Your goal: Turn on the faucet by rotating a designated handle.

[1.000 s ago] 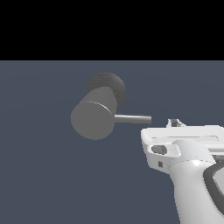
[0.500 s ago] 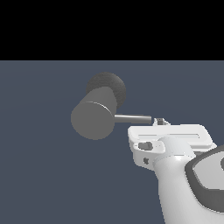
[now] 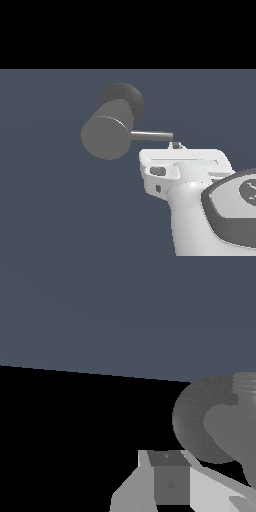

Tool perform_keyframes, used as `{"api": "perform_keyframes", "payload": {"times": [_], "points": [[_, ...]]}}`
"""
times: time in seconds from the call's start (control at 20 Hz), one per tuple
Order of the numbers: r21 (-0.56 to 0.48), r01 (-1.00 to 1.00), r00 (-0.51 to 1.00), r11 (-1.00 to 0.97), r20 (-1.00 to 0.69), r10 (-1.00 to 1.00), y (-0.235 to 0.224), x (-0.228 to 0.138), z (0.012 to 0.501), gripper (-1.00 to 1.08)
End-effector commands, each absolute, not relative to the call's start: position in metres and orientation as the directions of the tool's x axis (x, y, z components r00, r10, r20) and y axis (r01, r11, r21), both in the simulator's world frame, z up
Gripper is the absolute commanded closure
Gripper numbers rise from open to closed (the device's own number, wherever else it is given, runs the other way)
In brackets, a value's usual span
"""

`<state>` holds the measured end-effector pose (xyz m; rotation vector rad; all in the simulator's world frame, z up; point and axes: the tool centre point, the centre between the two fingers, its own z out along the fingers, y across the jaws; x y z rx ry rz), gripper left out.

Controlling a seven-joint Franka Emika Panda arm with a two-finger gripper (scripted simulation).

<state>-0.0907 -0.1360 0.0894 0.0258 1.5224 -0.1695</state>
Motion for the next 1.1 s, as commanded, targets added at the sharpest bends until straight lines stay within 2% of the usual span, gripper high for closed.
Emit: {"api": "perform_keyframes", "payload": {"times": [0.0,0.45,0.75,1.05], "points": [[-0.078,0.120,0.011,0.990,-0.997,-0.080,-0.129,-0.094,0.079,1.08],[-0.014,0.094,-0.003,0.995,-1.000,-0.013,-0.104,-0.093,0.076,1.08],[-0.010,0.093,-0.001,0.996,-1.000,-0.010,-0.102,-0.093,0.077,1.08],[-0.010,0.093,-0.001,0.996,-1.000,-0.010,-0.104,-0.093,0.098,1.08]]}}
